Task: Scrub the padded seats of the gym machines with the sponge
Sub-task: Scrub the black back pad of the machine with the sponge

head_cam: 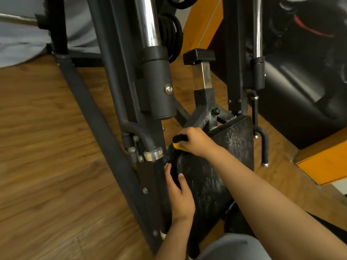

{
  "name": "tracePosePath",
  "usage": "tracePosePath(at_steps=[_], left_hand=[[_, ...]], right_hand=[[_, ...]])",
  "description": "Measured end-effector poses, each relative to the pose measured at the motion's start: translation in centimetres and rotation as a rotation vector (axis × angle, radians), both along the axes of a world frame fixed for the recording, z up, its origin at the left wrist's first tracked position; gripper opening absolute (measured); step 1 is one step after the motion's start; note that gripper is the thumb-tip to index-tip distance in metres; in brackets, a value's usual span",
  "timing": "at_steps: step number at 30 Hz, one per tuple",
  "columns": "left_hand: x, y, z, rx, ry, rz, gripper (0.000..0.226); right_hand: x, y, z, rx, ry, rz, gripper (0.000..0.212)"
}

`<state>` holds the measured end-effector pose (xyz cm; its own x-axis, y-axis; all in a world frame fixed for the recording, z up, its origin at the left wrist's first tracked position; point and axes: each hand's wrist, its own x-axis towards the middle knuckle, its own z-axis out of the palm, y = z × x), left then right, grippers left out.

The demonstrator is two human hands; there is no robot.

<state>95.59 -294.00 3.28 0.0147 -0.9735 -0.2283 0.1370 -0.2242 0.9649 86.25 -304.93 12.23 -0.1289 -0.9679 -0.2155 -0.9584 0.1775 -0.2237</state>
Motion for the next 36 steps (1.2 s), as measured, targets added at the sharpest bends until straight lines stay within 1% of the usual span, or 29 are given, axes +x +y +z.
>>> tracePosePath(at_steps=[2,4,6,8,12,14,17,20,22,24,26,30,32,35,36], left_hand=[[0.1,0.0,0.2,0.014,0.012,0.005,0.046],[0.1,0.0,0.3,0.018,0.009,0.01,0.047],[0.0,0.0,0.1,0.016,0.002,0.007,0.048],[-0.1,0.1,-0.1,0.015,0.0,0.007,0.048],[-0.1,0.1,-0.3,0.004,-0.026,0.027,0.045],[-0.3,0.0,-0.4,0.017,-0.024,0.033,0.044],[-0.5,0.8,-0.3,0.055,0.028,0.08,0.042],[-0.8,3.0,-0.4,0.043,0.001,0.124,0.044],[-1.1,4.0,-0.8,0.065,0.027,0.136,0.046],[-1.2,4.2,-1.1,0.079,0.013,0.155,0.047],[-1.3,4.0,-1.4,0.076,-0.002,0.182,0.051],[-1.3,4.2,-1.5,0.091,0.02,0.179,0.06],[-1.3,4.2,-1.6,0.083,0.023,0.179,0.055],[-1.4,4.1,-1.8,0.089,0.018,0.172,0.052],[-1.4,4.1,-1.9,0.09,0.009,0.172,0.052]], right_hand=[[0.6,0.4,0.2,0.079,-0.116,0.052,0.014],[0.7,0.6,0.3,0.116,-0.166,0.086,0.009],[-0.1,0.0,0.0,0.061,-0.135,0.055,0.019],[-0.9,-0.4,-0.2,-0.001,-0.058,0.028,0.021],[0.2,1.1,-0.6,-0.042,-0.084,0.128,0.01],[0.9,1.9,-0.6,-0.065,-0.082,0.186,0.01],[1.0,1.4,-0.2,-0.053,-0.07,0.182,0.014],[1.8,1.0,-0.5,-0.056,-0.012,0.224,0.01],[2.4,1.6,-1.2,-0.083,0.001,0.27,0.019],[2.7,2.8,-1.8,-0.115,-0.024,0.3,0.027],[2.8,3.7,-2.4,-0.128,-0.026,0.35,0.028],[3.3,4.4,-3.0,-0.039,0.04,0.478,0.031],[3.0,3.9,-2.4,-0.084,0.038,0.433,0.031],[2.5,2.7,-1.9,-0.206,0.015,0.327,0.027],[2.4,2.5,-1.8,-0.2,-0.002,0.311,0.026]])
